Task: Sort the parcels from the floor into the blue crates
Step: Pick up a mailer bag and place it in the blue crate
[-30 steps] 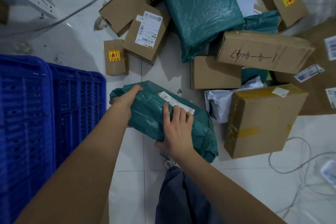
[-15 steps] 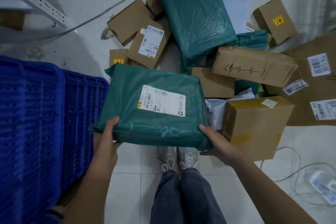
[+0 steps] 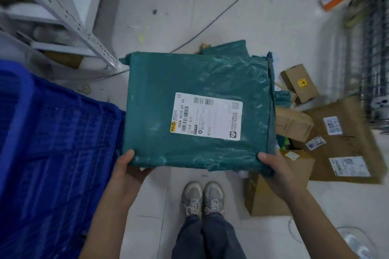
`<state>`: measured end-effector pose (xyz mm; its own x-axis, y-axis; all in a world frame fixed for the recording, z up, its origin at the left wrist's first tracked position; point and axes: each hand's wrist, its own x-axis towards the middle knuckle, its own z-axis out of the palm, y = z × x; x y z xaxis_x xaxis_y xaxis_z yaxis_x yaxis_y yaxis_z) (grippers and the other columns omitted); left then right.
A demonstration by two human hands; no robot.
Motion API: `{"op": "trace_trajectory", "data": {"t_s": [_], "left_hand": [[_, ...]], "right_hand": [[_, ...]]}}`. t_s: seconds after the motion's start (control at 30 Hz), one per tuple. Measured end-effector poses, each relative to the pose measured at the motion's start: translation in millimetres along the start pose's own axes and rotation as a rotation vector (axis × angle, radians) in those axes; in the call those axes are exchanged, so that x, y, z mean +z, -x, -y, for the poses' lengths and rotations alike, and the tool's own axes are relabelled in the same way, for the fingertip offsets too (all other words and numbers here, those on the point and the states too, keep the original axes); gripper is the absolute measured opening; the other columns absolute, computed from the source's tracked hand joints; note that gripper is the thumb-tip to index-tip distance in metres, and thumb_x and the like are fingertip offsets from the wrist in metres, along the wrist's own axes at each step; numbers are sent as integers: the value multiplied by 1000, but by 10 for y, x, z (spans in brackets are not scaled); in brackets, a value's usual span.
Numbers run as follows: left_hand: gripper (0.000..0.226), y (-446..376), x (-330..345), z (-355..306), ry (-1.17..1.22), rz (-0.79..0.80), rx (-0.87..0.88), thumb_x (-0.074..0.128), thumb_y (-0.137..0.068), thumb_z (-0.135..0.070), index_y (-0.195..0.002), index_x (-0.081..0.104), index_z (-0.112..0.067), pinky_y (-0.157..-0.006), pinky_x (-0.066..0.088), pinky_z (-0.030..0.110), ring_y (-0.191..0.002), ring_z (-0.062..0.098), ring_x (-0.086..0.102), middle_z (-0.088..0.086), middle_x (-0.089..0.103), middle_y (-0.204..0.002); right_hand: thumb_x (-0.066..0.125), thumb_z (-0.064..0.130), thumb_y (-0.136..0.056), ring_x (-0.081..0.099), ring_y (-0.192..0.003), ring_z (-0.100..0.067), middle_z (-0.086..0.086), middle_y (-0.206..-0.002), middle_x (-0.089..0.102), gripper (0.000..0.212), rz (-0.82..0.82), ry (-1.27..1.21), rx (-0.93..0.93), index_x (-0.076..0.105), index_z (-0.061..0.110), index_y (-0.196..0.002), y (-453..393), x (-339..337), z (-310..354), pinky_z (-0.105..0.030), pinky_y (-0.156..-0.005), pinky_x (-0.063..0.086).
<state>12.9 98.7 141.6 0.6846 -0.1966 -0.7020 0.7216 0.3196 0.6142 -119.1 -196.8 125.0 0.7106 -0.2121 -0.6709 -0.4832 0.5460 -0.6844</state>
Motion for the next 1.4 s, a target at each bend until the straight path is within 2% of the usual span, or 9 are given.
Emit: {"op": "trace_trajectory", "data": {"t_s": [0.13,0.23,0.37,0.53,0.73,0.97,1.1,1.23,1.4], "left_hand": [[66,471,255,-453,-19,-2,22,56,-73,-26,-138,45,-15,-72,59,29,-109,20,60,5,61,-125],[65,905,418,-743,-17,22,92,58,-75,-25,-138,45,-15,-81,57,32,-116,22,58,7,59,-131],[63,1520,528,-1084,-13,46,167,59,-76,-27,-137,46,-18,-94,51,41,-119,23,57,6,58,-133],[46,2312,580,-1382,42,-48,250,64,-71,-33,-116,63,-24,-79,57,30,-101,11,68,-4,70,-115],[47,2994,516,-1545,184,-189,361,63,-67,-32,-114,61,-23,-63,58,23,-88,7,71,-6,74,-101],[40,3680,-42,-1494,372,-314,488,63,-69,-27,-109,63,-20,-64,58,26,-87,10,71,-4,74,-99],[35,3912,-506,-1515,436,-386,562,63,-70,-28,-104,64,-22,-69,59,26,-88,8,71,-5,74,-98],[27,4100,-1037,-1520,527,-447,615,59,-76,-24,-102,64,-21,-65,59,26,-84,9,71,-4,75,-95],[22,4386,-1866,-1444,678,-531,590,51,-89,-19,-97,71,-20,-65,59,28,-87,14,72,-2,75,-99]], "right_hand": [[68,19,-69,65,-106,-19,-1,-120,66,78,39,26,-81,36,21,-141,436,207,484,-27,-76,56],[62,17,-72,62,-112,-21,-4,-126,61,74,38,-10,-156,36,23,-141,795,412,790,-29,-81,55],[55,14,-67,55,-116,-31,-18,-135,50,80,50,-9,-219,31,10,-144,1233,718,1229,-33,-82,56],[52,13,-67,64,-102,-24,-13,-122,58,75,147,56,-288,34,9,-140,1780,1074,1707,-29,-75,58],[54,17,-72,66,-100,-15,-3,-116,64,67,290,96,-294,40,11,-138,2108,1446,1981,-24,-75,57],[55,15,-70,68,-95,-17,-3,-114,65,70,495,179,-190,40,17,-137,2223,2205,1848,-30,-76,59],[56,13,-71,70,-86,-10,7,-97,73,66,553,185,-168,42,17,-136,2274,2725,1506,-22,-67,57],[63,16,-68,69,-85,-10,8,-98,72,66,649,272,-120,44,17,-132,2372,3238,1189,-21,-64,56],[58,14,-72,61,-110,-22,-3,-124,62,59,724,371,-40,49,24,-129,2575,4023,689,-39,-88,52]]}}
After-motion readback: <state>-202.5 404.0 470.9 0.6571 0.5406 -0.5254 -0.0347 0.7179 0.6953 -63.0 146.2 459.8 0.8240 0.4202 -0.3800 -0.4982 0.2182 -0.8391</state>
